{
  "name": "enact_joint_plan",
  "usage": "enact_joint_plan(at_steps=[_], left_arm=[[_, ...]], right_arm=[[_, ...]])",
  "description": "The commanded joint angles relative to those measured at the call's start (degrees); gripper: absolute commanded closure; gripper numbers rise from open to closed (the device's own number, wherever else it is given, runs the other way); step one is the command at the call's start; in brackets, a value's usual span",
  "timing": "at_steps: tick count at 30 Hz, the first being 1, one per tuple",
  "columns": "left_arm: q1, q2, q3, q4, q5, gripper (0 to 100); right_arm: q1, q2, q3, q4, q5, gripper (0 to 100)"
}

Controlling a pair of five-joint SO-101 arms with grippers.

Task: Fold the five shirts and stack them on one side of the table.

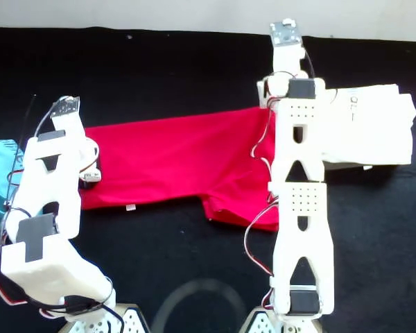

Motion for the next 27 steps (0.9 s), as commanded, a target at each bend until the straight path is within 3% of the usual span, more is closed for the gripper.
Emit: enact_joint_plan(at_steps=[1,6,16,27], left_arm=[[-0.4,0.1,0.1,-2.4,0.5,99],[-0.4,0.1,0.1,-2.4,0.5,99],[-0.4,0.1,0.1,-2.4,0.5,99],[-0.4,0.1,0.1,-2.4,0.5,99]], right_arm=[[0.0,-5.4,-7.2,7.3,-0.1,98.9],[-0.7,-11.6,-6.6,17.5,-0.2,98.9],[-3.9,-26.2,-2.4,17.5,-0.3,98.9],[-11.6,-61.8,54.5,17.1,0.7,98.5]])
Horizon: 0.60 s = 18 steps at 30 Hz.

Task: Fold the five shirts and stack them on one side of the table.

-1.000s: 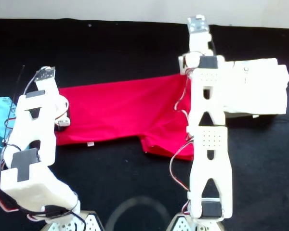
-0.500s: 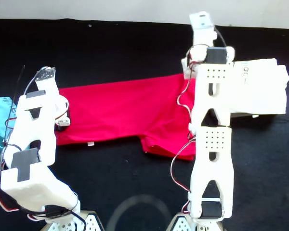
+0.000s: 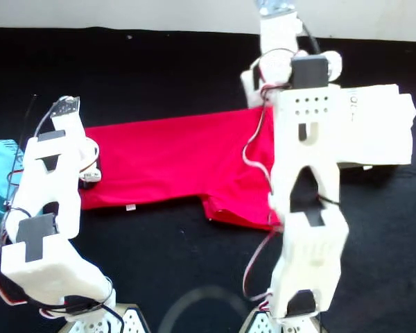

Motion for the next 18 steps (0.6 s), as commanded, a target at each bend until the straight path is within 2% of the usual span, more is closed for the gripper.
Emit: enact_joint_plan(at_steps=[1,6,9,18], left_arm=[[-0.4,0.1,0.1,-2.4,0.5,99],[-0.4,0.1,0.1,-2.4,0.5,99],[-0.4,0.1,0.1,-2.4,0.5,99],[-0.4,0.1,0.1,-2.4,0.5,99]], right_arm=[[-2.9,-13.2,21.7,0.5,2.4,97.3],[-6.7,-21.8,45.1,0.2,15.1,82.7],[-8.5,-23.5,56.6,-2.0,23.1,79.3],[-10.1,-24.0,76.5,-17.5,26.6,79.3]])
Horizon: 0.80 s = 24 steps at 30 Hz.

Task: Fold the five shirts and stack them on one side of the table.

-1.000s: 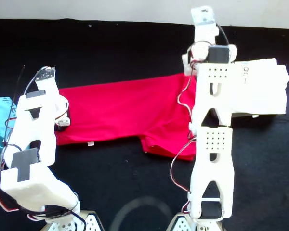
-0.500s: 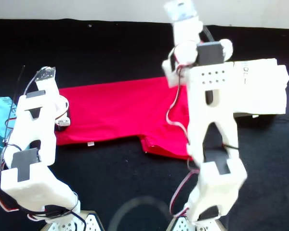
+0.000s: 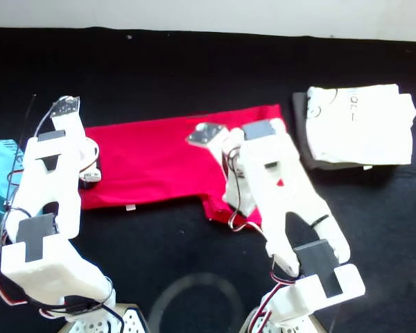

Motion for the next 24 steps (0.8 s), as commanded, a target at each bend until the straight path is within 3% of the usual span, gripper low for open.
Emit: enact_joint_plan(at_steps=[1,7,16,24], left_arm=[[-0.4,0.1,0.1,-2.4,0.5,99],[-0.4,0.1,0.1,-2.5,0.5,99],[-0.4,0.1,0.1,-2.5,0.5,99],[-0.4,0.1,0.1,-2.5,0.5,99]], right_arm=[[-1.9,-2.9,4.7,-4.1,1.1,79.3],[-6.7,-2.7,9.7,-9.9,0.9,79.3],[-6.7,-1.8,10.8,-17.5,0.8,79.3],[-6.8,9.5,10.1,-17.5,0.7,79.3]])
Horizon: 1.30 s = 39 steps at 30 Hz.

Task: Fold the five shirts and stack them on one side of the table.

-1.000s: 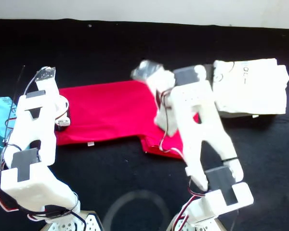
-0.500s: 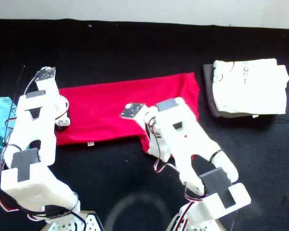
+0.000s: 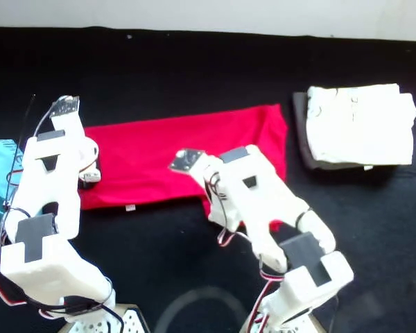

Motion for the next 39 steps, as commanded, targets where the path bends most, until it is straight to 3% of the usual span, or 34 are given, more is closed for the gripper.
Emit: enact_joint_plan(at_steps=[1,8,13,21,31,39], left_arm=[[-0.4,0.1,0.1,-2.5,0.5,99],[-0.4,0.1,0.1,-2.5,0.5,99],[-0.4,0.1,0.1,-2.5,0.5,99],[-0.4,0.1,0.1,-2.5,0.5,99],[-0.4,0.1,0.1,-2.5,0.5,99],[-0.4,0.1,0.1,-2.5,0.5,99]], right_arm=[[-0.4,3.3,-0.2,-0.7,0.4,79.3],[-0.3,4.2,0.3,-4.5,0.4,79.7],[0.7,4.2,0.4,-9.6,0.4,99.8],[4.7,3.0,-2.9,-8.2,0.6,99.3],[9.1,3.6,-26.5,1.5,0.8,99.3],[8.9,19.3,-45.1,1.8,0.7,99.3]])
